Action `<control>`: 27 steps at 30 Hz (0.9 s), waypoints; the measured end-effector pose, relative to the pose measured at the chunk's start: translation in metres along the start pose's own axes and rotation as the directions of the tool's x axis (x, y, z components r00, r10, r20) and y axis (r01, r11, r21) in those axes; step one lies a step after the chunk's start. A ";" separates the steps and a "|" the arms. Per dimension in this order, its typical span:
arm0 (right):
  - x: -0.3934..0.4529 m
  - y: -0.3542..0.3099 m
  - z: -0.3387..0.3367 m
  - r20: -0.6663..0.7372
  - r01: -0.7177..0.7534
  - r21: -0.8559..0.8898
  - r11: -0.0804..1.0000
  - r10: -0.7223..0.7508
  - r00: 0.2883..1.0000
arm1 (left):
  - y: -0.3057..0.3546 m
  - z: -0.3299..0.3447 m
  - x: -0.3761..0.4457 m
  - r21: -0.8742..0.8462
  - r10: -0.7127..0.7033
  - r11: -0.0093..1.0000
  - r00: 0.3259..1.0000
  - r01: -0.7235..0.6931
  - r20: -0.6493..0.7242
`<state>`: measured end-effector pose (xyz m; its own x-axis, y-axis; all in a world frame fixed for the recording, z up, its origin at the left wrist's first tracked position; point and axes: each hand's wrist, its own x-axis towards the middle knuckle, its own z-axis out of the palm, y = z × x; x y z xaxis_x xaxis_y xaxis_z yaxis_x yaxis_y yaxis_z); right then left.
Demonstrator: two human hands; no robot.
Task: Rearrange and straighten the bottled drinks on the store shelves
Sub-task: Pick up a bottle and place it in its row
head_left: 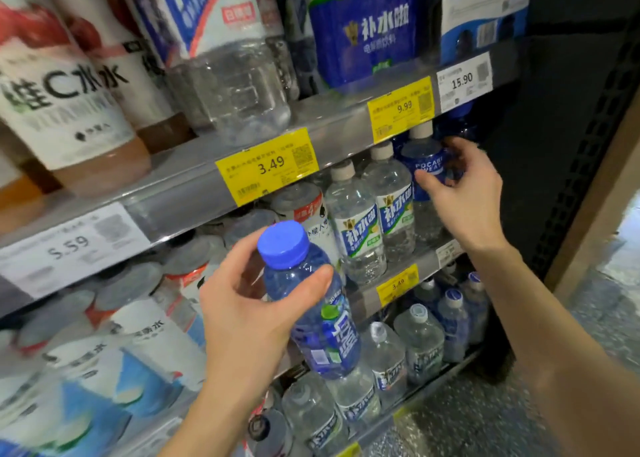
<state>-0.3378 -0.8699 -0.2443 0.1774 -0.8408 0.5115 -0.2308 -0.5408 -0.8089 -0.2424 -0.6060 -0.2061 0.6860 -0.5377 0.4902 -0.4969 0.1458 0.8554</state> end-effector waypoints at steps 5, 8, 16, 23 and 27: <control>-0.019 -0.042 -0.028 0.048 0.083 -0.116 0.990 -0.078 0.996 | 0.009 -0.045 -0.014 -0.045 -0.051 0.998 0.992 0.047 -0.112; -0.062 -0.078 -0.031 0.204 0.134 -0.115 0.984 -0.109 0.973 | 0.018 -0.080 -0.027 -0.036 -0.053 0.998 0.984 0.047 -0.168; -0.194 -0.158 0.001 0.554 0.177 -0.033 0.984 -0.129 0.823 | 0.042 -0.190 -0.078 -0.021 -0.065 0.998 0.952 0.062 -0.298; -0.285 -0.243 0.050 0.675 0.224 0.106 0.969 -0.235 0.700 | 0.056 -0.292 -0.129 -0.032 -0.119 0.993 0.910 0.116 -0.396; -0.337 -0.286 0.084 0.729 0.242 0.181 0.953 -0.295 0.617 | 0.057 -0.355 -0.160 -0.031 -0.147 0.988 0.890 0.148 -0.432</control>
<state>-0.2515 -0.4301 -0.2095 0.8753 -0.3410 0.3430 -0.0040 -0.7143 -0.6998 -0.1916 -0.2167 -0.1759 0.9130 -0.1416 0.3826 -0.3729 0.0905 0.9234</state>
